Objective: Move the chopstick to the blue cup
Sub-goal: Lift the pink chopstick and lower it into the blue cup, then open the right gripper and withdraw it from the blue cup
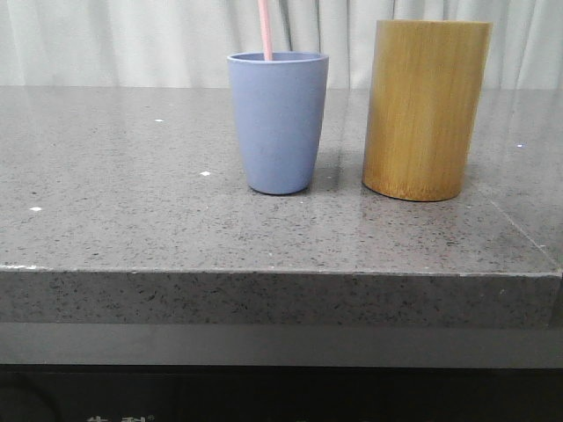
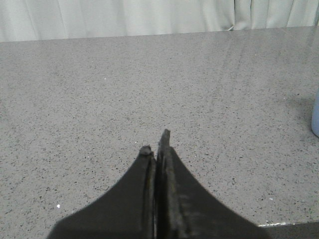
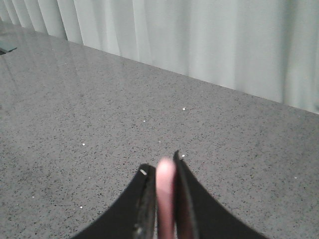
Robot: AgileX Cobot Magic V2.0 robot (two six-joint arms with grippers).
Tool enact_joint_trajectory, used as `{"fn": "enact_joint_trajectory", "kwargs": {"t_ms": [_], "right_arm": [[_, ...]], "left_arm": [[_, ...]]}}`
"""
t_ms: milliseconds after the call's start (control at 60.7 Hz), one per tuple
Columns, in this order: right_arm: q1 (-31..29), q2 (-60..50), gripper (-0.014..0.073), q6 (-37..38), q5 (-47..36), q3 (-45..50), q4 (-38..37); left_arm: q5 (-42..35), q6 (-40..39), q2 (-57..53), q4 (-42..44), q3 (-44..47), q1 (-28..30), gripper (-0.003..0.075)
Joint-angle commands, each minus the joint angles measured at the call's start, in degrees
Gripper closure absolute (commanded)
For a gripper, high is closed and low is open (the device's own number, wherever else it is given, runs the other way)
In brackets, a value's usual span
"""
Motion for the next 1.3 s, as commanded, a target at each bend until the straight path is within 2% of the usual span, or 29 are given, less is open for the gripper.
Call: {"fn": "enact_joint_trajectory", "kwargs": {"t_ms": [0,148,264,329,461,560,840,922,1054,1285], "right_arm": [[0.0,-2.5,0.0405,-0.1,-4.4,-2.0,0.0],[0.0,-3.4,0.0350,-0.1,-4.0,-2.0,0.0],[-0.7,-5.9,0.0353,-0.1,0.5,-3.2,0.0],[-1.8,-7.4,0.0395,-0.1,5.9,-5.1,0.0],[-5.8,-10.1,0.0582,-0.1,20.4,-10.6,-0.1],[-9.3,-11.9,0.0680,-0.1,27.0,-12.8,-0.7],[-21.1,-19.0,0.0678,-0.1,41.4,-12.8,-2.7],[-24.4,-21.8,0.0678,-0.1,43.4,-10.0,-2.7],[-29.3,-29.8,0.0678,-0.1,42.0,0.1,-2.7],[-30.1,-46.8,0.0678,-0.1,30.4,23.2,-0.8]], "left_arm": [[-4.9,-0.5,0.6,-0.5,-1.4,0.0,0.0739],[-4.9,-0.5,0.6,-0.5,-1.4,0.0,0.0739],[-4.9,-0.5,0.6,-0.5,-1.4,0.0,0.0739],[-4.9,-0.5,0.6,-0.5,-1.4,0.0,0.0739],[-4.9,-0.5,0.6,-0.5,-1.4,0.0,0.0739],[-4.9,-0.5,0.6,-0.5,-1.4,0.0,0.0739],[-4.9,-0.5,0.6,-0.5,-1.4,0.0,0.0739],[-4.9,-0.5,0.6,-0.5,-1.4,0.0,0.0739],[-4.9,-0.5,0.6,-0.5,-1.4,0.0,0.0739],[-4.9,-0.5,0.6,-0.5,-1.4,0.0,0.0739]]}}
